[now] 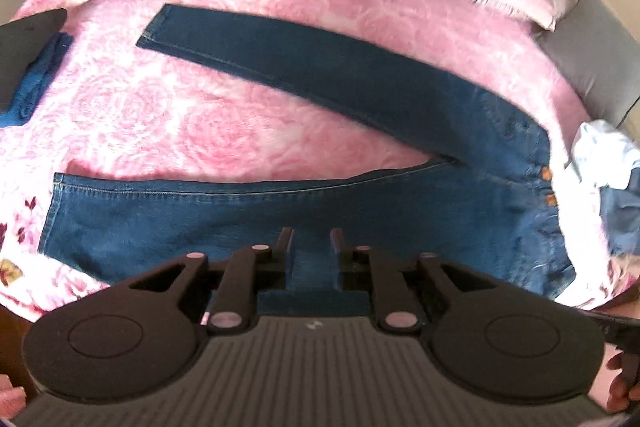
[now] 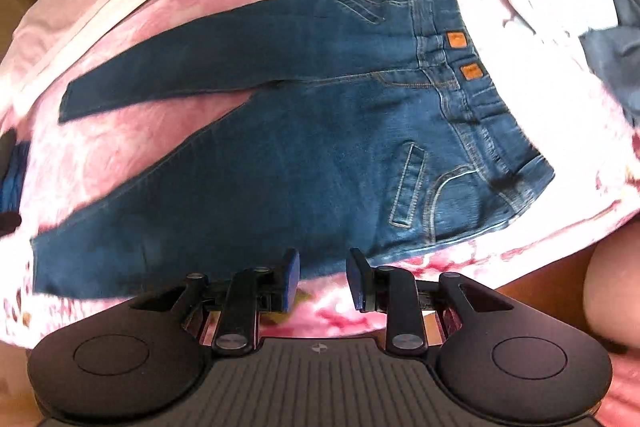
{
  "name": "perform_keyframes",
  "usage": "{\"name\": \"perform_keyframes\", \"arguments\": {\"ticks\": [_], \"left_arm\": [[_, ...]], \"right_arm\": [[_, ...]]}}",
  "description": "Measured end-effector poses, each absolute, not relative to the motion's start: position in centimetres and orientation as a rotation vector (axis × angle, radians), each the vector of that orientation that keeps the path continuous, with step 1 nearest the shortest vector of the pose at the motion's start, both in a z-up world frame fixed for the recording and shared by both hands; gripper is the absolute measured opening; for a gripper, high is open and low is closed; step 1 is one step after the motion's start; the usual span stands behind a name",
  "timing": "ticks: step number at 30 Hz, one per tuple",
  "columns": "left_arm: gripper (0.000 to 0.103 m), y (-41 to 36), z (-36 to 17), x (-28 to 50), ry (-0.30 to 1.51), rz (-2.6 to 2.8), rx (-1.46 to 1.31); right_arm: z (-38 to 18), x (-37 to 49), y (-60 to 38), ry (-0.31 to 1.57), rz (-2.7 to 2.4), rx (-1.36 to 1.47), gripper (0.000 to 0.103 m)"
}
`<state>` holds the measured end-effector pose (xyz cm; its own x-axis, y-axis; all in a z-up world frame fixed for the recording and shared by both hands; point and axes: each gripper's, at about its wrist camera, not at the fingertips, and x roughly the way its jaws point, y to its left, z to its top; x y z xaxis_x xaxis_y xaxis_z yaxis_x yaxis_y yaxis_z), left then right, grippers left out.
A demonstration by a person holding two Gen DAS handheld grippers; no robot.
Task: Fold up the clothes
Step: 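Open both grippers and pull back from the spread jeans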
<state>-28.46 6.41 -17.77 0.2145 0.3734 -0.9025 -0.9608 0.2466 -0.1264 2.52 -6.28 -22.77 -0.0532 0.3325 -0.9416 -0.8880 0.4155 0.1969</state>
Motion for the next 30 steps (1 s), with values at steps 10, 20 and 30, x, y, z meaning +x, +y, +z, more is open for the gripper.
{"name": "perform_keyframes", "arguments": {"ticks": [10, 20, 30], "left_arm": [[0.019, -5.5, -16.0, -23.9, 0.834, 1.206, -0.850], [0.024, -14.1, -14.2, -24.3, 0.785, 1.330, -0.870], [0.026, -17.0, -11.9, -23.3, 0.789, 1.393, -0.754]], "right_arm": [[-18.2, 5.6, -14.0, 1.114, 1.165, -0.701, 0.053], [-17.1, 6.2, -18.6, 1.116, 1.263, -0.753, 0.054], [-15.7, 6.4, -20.4, 1.053, 1.311, -0.728, 0.054]]}}
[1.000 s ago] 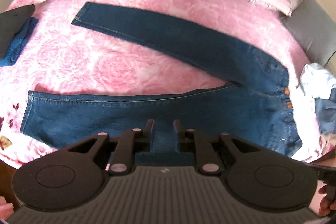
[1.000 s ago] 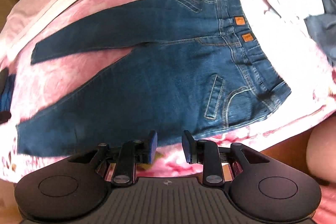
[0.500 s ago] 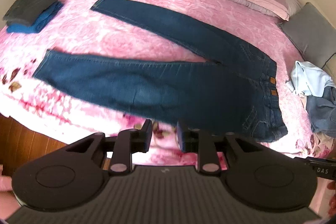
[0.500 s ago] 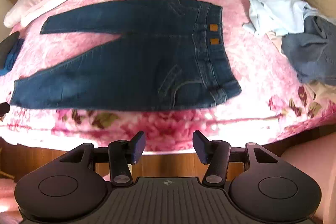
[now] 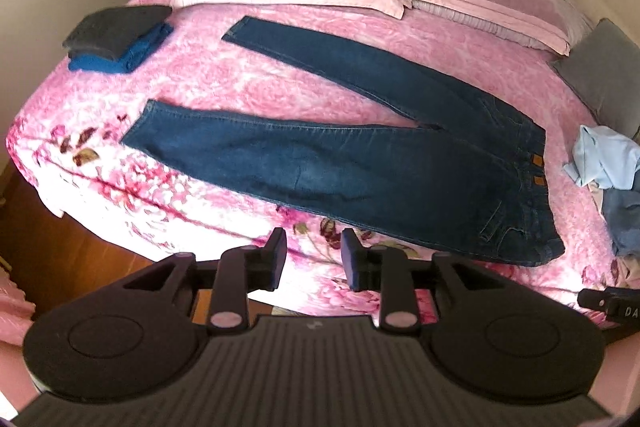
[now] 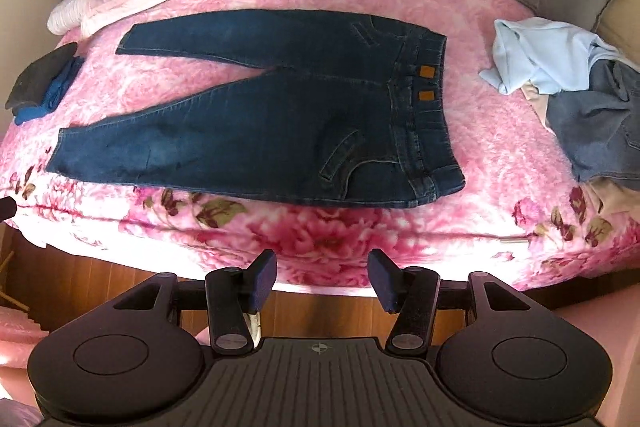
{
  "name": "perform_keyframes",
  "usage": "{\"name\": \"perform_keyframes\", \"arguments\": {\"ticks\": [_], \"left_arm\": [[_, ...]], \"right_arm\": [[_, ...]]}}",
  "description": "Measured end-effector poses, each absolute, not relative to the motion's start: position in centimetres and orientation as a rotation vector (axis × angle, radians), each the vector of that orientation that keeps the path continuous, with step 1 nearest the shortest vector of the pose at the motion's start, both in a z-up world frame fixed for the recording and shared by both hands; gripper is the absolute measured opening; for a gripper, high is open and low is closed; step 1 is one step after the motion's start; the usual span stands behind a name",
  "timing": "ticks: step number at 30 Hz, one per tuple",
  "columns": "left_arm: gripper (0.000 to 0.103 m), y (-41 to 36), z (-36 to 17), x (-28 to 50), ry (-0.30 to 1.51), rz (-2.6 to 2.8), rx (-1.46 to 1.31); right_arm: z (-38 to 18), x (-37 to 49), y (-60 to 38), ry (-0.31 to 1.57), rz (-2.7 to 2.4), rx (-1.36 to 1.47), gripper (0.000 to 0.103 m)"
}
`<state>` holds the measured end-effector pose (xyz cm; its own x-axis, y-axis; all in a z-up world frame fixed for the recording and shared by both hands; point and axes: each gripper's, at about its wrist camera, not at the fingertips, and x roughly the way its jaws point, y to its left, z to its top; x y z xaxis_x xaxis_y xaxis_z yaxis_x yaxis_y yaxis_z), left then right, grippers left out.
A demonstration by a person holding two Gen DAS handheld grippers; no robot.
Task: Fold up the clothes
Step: 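Open both grippers and pull back from the spread jeans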
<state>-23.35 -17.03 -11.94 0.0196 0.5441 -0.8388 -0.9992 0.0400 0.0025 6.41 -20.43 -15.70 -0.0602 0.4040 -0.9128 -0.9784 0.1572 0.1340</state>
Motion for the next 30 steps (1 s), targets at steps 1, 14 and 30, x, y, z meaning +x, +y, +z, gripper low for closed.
{"name": "perform_keyframes", "arguments": {"ticks": [1, 14, 30], "left_arm": [[0.026, -17.2, -11.8, -23.2, 0.792, 1.395, -0.744], [0.027, -19.0, -11.6, -22.8, 0.824, 1.414, -0.717], [0.027, -19.0, -11.9, -23.6, 0.850, 1.413, -0.740]], "right_arm": [[-15.6, 6.5, -20.5, 1.054, 1.310, -0.724, 0.054], [-15.8, 6.7, -21.9, 1.075, 1.302, -0.740, 0.054], [-15.4, 5.3, -21.9, 1.055, 1.309, -0.772, 0.054]]}}
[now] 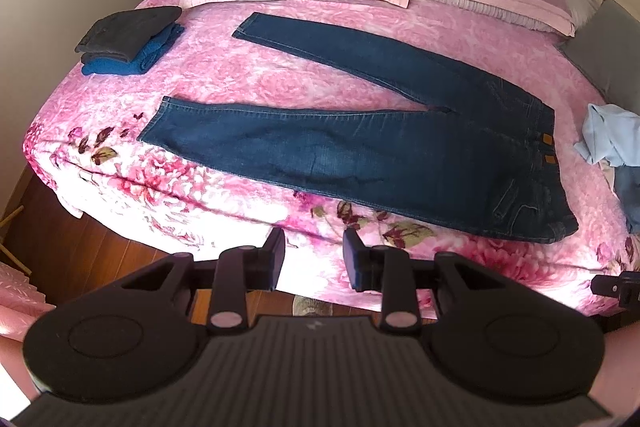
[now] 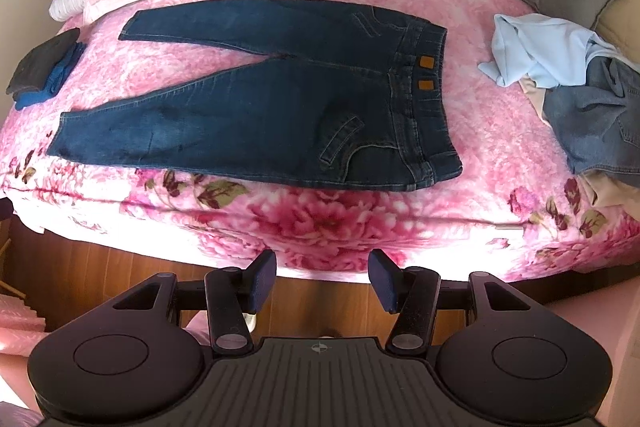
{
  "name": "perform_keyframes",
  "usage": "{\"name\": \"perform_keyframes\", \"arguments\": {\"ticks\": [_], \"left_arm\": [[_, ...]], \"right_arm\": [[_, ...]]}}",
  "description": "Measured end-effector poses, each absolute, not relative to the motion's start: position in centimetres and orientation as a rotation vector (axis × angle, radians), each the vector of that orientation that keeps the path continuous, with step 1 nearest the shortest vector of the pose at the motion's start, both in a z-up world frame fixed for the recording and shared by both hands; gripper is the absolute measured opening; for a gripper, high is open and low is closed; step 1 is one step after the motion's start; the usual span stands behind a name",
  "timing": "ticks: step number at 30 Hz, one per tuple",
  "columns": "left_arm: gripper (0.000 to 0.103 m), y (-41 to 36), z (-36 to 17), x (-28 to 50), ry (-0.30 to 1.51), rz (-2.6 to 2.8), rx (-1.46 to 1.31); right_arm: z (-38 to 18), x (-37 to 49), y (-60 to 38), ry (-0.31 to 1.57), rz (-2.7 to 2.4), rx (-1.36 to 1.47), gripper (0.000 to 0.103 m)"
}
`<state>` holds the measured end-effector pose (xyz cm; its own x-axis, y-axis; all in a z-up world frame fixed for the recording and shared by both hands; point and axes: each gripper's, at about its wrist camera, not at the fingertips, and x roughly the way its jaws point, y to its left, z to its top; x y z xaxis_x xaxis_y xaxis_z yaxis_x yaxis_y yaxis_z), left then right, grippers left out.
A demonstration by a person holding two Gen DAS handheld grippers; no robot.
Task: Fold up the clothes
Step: 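Open both grippers and pull back from the spread jeans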
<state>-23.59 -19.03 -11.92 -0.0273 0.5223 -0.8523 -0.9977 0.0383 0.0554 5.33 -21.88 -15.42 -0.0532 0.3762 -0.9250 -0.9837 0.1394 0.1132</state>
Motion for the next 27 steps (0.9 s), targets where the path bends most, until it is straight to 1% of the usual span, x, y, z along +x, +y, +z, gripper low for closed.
{"name": "perform_keyframes", "arguments": {"ticks": [10, 16, 22, 27], "left_arm": [[0.027, -18.1, -12.1, -25.3, 0.841, 1.455, -0.765], [0.027, -15.6, -12.5, -26.3, 0.838, 1.461, -0.765], [0.027, -10.0, -13.5, -26.3, 0.839, 1.411, -0.742], [0.027, -2.5, -15.3, -25.8, 0.877, 1.302, -0.717]], "right_arm": [[-15.8, 4.0, -20.1, 1.055, 1.334, -0.793, 0.055], [-16.3, 4.3, -18.2, 1.079, 1.319, -0.772, 0.054], [-16.8, 6.2, -15.0, 1.102, 1.248, -0.706, 0.055], [-18.0, 8.2, -10.9, 1.135, 1.163, -0.647, 0.055]]}}
